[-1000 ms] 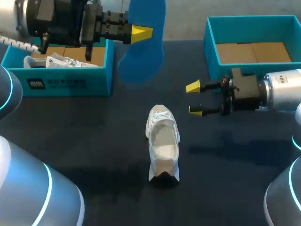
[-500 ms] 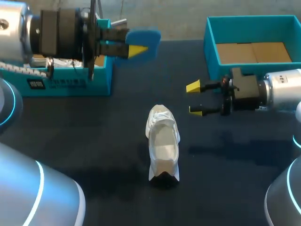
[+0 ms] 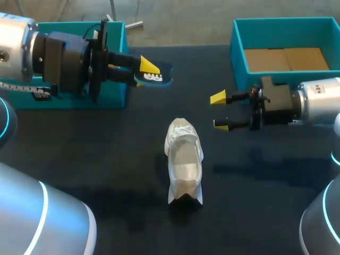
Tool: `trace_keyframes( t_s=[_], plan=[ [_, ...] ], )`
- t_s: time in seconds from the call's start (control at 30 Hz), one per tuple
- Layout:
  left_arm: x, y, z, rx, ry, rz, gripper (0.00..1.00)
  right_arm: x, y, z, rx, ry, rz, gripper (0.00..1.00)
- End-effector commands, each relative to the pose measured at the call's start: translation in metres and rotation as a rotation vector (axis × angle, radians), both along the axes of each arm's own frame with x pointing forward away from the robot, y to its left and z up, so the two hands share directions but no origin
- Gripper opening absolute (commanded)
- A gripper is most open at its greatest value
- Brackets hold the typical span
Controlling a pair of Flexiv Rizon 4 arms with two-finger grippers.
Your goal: Take the shoe out of the shoebox, open the shoe tongue, remove and reinsert the insole, then place the shoe into the shoebox
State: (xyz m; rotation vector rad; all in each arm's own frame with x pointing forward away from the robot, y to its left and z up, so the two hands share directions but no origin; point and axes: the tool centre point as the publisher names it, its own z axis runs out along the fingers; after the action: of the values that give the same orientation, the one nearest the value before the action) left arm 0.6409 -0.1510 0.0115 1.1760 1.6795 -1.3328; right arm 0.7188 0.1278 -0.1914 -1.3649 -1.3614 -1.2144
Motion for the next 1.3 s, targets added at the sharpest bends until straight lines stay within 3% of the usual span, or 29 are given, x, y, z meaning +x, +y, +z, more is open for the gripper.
trace_keyframes(
  t_s=[0.03,0.27,0.33,0.87,0.93,1.03,1.3],
  plan=[
    [0.013,0.0,-0.007,-0.03,-0.183,-0.11,0.0,0.0,0.002,-0.001,-0.002,0.0,-0.002,1.0],
    [0.023,0.005,-0.029,-0.161,-0.363,-0.13,0.0,0.0,0.002,-0.001,-0.002,0.0,-0.002,1.0],
    [0.029,0.006,-0.041,-0.097,-0.428,-0.116,0.0,0.0,0.002,-0.001,-0.002,0.0,-0.002,1.0],
    [0.029,0.006,-0.041,-0.097,-0.428,-0.116,0.0,0.0,0.002,-0.001,-0.002,0.0,-0.002,1.0],
    [0.032,0.005,-0.049,-0.109,-0.553,-0.116,0.0,0.0,0.002,-0.001,-0.002,0.0,-0.002,1.0],
    [0.037,0.004,-0.066,-0.107,-0.627,-0.15,0.0,0.0,0.002,-0.001,-0.002,0.0,-0.002,1.0],
    [0.055,0.007,-0.113,-0.15,-0.695,-0.12,0.0,0.0,0.002,-0.001,-0.002,0.0,-0.002,1.0]
  ],
)
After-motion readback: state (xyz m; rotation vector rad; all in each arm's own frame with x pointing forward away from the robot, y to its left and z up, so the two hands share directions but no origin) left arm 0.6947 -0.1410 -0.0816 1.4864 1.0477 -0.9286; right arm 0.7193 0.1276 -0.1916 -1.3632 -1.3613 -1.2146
